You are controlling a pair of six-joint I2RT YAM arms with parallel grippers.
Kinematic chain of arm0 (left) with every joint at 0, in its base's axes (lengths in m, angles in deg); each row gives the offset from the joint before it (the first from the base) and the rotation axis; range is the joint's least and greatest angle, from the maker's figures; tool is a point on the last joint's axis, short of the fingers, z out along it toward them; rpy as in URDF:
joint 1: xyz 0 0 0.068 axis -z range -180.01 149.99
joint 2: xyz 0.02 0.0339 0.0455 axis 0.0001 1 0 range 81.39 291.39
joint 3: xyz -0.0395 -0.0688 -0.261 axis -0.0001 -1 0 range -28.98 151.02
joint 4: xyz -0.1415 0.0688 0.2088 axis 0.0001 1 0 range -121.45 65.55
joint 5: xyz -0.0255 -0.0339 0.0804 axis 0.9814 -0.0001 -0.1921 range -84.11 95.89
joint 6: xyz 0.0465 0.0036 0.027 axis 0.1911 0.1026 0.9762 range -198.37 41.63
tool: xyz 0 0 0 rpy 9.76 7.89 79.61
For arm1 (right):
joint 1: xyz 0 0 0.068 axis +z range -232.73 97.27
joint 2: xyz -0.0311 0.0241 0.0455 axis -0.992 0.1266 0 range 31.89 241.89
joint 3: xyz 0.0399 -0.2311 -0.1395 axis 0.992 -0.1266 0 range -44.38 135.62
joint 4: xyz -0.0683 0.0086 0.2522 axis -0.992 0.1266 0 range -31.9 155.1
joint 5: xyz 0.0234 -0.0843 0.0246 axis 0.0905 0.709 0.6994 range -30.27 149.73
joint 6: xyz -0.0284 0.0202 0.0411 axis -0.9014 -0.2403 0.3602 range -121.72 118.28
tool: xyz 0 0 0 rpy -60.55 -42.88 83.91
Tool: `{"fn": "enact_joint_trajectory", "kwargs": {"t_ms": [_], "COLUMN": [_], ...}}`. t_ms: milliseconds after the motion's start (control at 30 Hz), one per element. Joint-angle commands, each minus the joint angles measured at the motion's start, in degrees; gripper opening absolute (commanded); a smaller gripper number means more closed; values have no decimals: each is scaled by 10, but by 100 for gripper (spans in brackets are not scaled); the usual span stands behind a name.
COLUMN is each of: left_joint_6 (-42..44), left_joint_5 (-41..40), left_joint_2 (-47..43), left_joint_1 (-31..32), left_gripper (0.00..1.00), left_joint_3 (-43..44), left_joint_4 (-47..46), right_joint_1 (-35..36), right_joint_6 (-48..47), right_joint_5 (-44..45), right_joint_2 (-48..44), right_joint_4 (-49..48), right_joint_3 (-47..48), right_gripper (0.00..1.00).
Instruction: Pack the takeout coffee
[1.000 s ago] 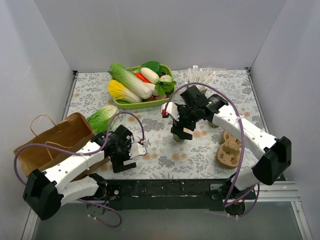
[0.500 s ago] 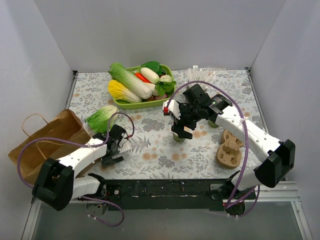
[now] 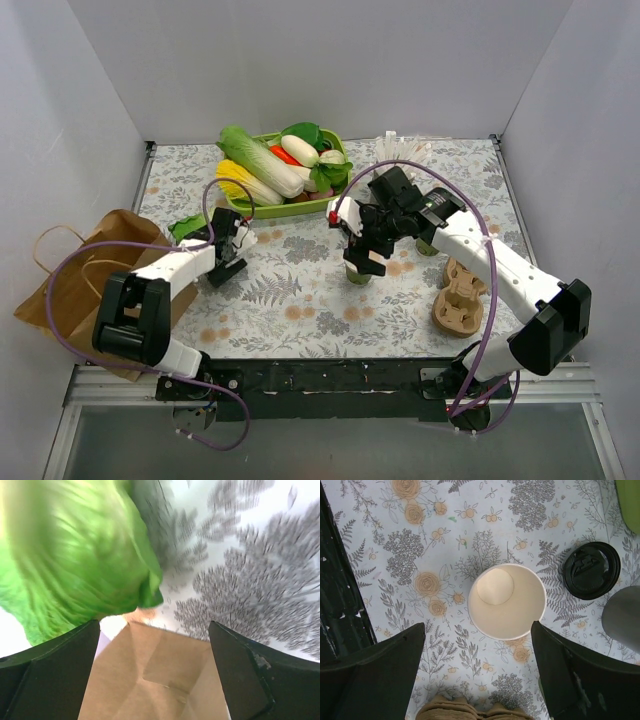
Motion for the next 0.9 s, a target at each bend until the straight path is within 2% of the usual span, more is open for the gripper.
{"fn": "enact_joint_trajectory", "kwargs": {"t_ms": [0, 33, 133, 167, 267, 400, 433, 533, 867], "left_joint_6": [-75, -91, -101, -105, -125, -189, -200, -236, -258], "left_joint_5": [119, 200, 359, 439, 535, 564, 570, 587, 605], "left_joint_2": [-32, -38, -77, -88, -111, -108, -107, -116, -137], "left_joint_1": [2, 2, 4, 6, 16, 18, 18, 18, 18], "left_gripper": [91, 91, 92, 92, 92, 91, 91, 91, 91], "left_joint_3": [85, 108, 135, 136, 127, 116, 115, 113, 116], "left_joint_4": [31, 60, 115, 120, 120, 92, 85, 71, 77], "right_joint_1": [-26, -42, -79, -88, -110, -120, -123, -123, -124], "right_joint_6": [20, 24, 31, 29, 14, -34, -61, -134, -236], "right_joint_5": [5, 3, -5, -14, 0, 24, 25, 29, 72], "right_joint_2": [-11, -2, 33, 45, 90, 125, 134, 147, 227], "right_joint_4": [-21, -26, -23, -20, -11, -27, -31, -48, -71], "right_joint_3": [40, 49, 114, 132, 185, 182, 174, 157, 133], "right_gripper": [93, 93, 91, 90, 86, 74, 69, 62, 50]}}
